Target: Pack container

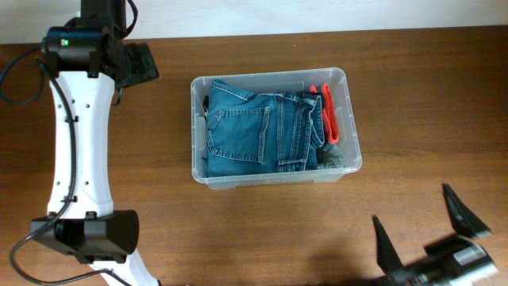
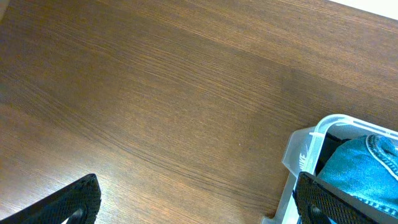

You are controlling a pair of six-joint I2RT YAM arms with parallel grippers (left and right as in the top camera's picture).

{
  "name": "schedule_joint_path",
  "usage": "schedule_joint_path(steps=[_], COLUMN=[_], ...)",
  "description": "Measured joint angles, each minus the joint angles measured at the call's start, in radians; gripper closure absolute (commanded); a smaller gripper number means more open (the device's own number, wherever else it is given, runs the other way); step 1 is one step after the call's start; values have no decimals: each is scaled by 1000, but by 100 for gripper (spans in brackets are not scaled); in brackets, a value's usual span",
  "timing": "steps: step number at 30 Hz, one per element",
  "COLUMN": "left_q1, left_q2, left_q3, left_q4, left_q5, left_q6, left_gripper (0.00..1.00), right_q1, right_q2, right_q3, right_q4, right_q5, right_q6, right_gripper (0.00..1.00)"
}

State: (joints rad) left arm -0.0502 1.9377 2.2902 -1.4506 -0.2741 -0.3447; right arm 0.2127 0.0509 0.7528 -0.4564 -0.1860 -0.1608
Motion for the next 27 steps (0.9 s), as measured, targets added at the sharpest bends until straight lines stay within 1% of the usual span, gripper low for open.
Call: schedule_joint_path(steps=[3,8,9,10,11,14,20,23,27], left_q1=[0,0,0,0,0,0,0,0,0], left_q2=[0,0,0,0,0,0,0,0,0], left_q3=[0,0,0,0,0,0,0,0,0], left_q4=[0,0,0,0,0,0,-1,0,0], left_q5=[0,0,0,0,0,0,0,0,0], left_q6=[0,0,0,0,0,0,0,0,0], left_gripper=[0,0,1,0,0,0,0,0,0], right_q1=[-2,-3,-3,-3,-3,-4,-5,-20,-70], right_q2=[-3,-12,-16,-27,-31,-35,-35,-35,-35], right_q3=[-135,-271,-286,-323,-333,-407,-547,-603,-734], right_q4=[187,454,483,561,576,723,900,925,958], right_q5=[-11,-22,-23,-23,-23,-23,-22,-22,-22], right_q6=[0,0,0,-1,-1,-1,-1,0,0], right_gripper=[2,2,2,2,2,1,2,2,2])
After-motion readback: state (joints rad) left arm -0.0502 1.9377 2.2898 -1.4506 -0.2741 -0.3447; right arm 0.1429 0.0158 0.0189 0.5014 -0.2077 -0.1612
